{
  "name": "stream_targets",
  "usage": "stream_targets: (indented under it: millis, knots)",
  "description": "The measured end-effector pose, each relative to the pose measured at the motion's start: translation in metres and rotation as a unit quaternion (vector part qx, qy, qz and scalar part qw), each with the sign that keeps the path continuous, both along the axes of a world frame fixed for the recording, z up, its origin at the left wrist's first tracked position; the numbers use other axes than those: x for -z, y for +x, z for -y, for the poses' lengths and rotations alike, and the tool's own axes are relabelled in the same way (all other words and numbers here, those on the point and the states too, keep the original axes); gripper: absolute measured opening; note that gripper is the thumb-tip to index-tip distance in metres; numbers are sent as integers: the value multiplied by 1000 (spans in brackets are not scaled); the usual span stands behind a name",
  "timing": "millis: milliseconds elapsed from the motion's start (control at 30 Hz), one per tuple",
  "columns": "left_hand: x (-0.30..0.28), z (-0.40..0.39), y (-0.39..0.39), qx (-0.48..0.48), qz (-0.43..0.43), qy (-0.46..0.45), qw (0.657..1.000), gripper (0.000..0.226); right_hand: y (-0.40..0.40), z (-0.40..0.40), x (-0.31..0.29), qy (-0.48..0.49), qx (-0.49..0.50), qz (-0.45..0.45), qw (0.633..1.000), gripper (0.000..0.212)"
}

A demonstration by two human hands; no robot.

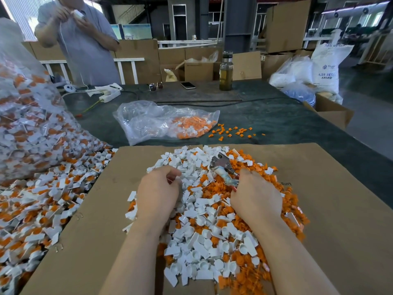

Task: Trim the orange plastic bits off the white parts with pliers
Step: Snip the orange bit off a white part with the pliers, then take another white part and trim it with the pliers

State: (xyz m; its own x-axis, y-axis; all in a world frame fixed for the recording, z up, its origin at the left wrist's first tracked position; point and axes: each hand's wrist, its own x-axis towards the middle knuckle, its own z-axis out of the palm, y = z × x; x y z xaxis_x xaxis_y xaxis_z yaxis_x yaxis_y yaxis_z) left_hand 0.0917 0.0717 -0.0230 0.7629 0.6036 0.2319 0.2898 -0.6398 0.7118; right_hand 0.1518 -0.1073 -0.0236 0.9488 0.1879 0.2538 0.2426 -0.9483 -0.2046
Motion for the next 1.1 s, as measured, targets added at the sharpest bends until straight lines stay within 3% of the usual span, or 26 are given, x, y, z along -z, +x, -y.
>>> stream_targets:
  millis: [233, 400, 667, 800, 1100]
  knots:
    - [-10, 18, 2, 41, 135, -175, 974, 21, 3, -1, 0, 51, -8, 10, 999, 24]
    - [-11, 27, 3, 85, 151, -245, 954, 18, 3, -4, 0, 105, -43, 9, 993, 29]
    - [-10, 33, 8, 96, 136, -252, 953, 24, 3, -5, -1, 110, -51, 34, 992, 38]
    - [-9, 36, 9, 97, 125, -264, 951, 18, 1, -5, -2, 121, -56, 31, 991, 32]
    - [-10, 41, 8, 91, 114, -228, 963, 14, 0, -6, -5, 282, -105, -32, 953, 35]
